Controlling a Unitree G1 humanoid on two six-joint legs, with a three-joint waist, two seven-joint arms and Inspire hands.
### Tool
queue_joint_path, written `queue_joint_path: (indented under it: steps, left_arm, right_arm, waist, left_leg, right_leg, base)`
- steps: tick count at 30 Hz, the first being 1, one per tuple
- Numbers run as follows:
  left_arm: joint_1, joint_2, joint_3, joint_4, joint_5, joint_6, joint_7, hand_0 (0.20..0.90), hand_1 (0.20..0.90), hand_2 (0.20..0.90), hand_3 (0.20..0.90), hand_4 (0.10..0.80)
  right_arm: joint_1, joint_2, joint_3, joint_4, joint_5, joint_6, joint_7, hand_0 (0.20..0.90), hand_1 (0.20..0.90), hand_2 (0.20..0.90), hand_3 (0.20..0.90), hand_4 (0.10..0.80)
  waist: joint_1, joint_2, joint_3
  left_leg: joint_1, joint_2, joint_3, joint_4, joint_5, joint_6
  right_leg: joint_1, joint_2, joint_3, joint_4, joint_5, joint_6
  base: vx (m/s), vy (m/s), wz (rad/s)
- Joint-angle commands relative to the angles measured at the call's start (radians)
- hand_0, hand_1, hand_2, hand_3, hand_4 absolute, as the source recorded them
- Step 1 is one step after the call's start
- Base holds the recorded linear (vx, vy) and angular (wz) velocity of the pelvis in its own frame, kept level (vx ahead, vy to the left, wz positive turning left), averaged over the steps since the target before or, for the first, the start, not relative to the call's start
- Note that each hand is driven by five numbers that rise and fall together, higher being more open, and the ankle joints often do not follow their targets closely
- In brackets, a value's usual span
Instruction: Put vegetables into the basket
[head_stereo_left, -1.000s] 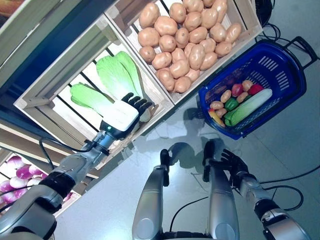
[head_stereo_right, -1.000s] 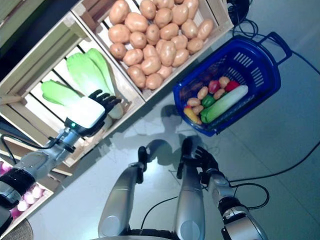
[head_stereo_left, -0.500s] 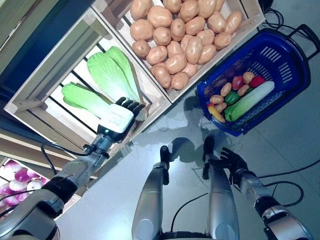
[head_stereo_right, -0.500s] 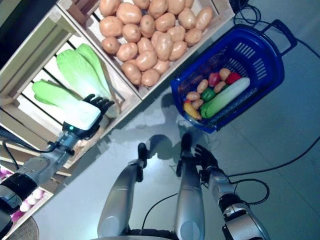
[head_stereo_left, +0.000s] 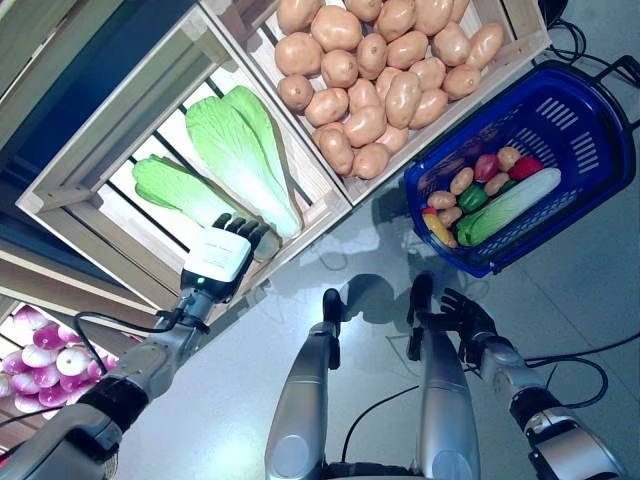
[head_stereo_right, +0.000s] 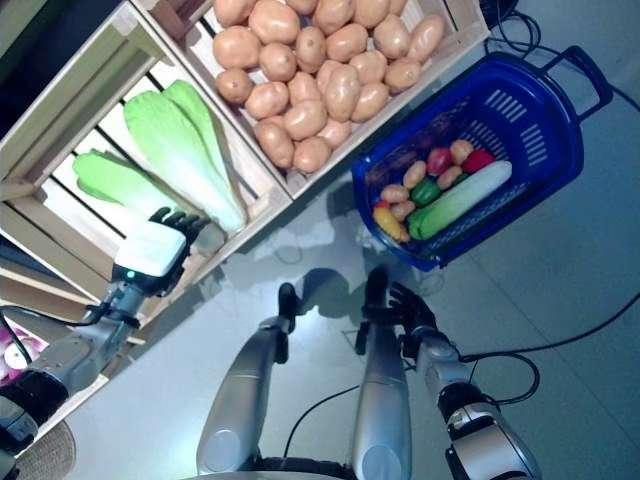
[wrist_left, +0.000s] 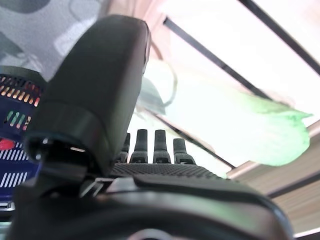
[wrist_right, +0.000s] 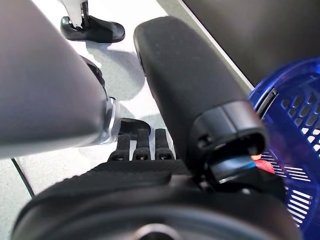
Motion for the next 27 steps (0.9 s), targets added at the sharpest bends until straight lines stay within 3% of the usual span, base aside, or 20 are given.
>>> queue_joint_path:
  steps: [1, 9, 16, 27]
  left_arm:
    - [0.016, 0.011, 0.091, -0.019, 0.010, 0.024, 0.043, 0.900, 0.900, 0.900, 0.900, 0.800]
    - [-0.004, -0.024, 0.068, 0.077, 0.044, 0.092, 0.152, 0.900, 0.900, 0.900, 0.900, 0.800]
    - [-0.093, -0.069, 0.096, 0.226, 0.059, 0.087, 0.406, 0.900, 0.900, 0.900, 0.900, 0.800]
    - [-0.229, -0.082, 0.088, 0.348, 0.071, 0.062, 0.431, 0.900, 0.900, 0.900, 0.900, 0.800]
  right_arm:
    - [0.021, -0.049, -0.004, -0.048, 0.033, -0.013, -0.010, 0.900, 0.900, 0.900, 0.900, 0.800]
    - [-0.003, -0.060, 0.000, -0.039, 0.032, -0.009, 0.008, 0.900, 0.900, 0.900, 0.900, 0.800]
    - [-0.024, -0.064, 0.029, -0.070, 0.032, -0.010, 0.008, 0.900, 0.900, 0.900, 0.900, 0.800]
    - [-0.041, -0.071, 0.046, -0.115, 0.018, 0.026, -0.005, 0.900, 0.900, 0.900, 0.900, 0.800]
  waist:
    - [-0.008, 0.043, -0.003]
    - [-0.014, 0.037, -0.003]
    - [-0.030, 0.016, -0.003]
    - [-0.058, -0.006, -0.003]
  left_leg:
    - [-0.086, -0.043, 0.012, 0.029, 0.039, -0.007]
    - [-0.110, -0.036, 0.014, 0.031, 0.048, -0.007]
    - [-0.148, -0.029, 0.018, 0.087, 0.035, -0.006]
    - [-0.208, -0.010, 0.035, 0.227, -0.018, 0.002]
  right_leg:
    - [0.059, 0.002, -0.043, 0.069, -0.111, 0.005]
    - [0.031, 0.012, -0.036, 0.083, -0.108, 0.005]
    - [-0.016, 0.016, -0.028, 0.149, -0.121, -0.002]
    - [-0.086, 0.005, -0.010, 0.305, -0.156, -0.007]
  base:
    - [-0.001, 0.035, 0.01]
    - [-0.003, 0.020, 0.00]
    - [-0.017, 0.025, 0.01]
    - [-0.003, 0.033, -0.04]
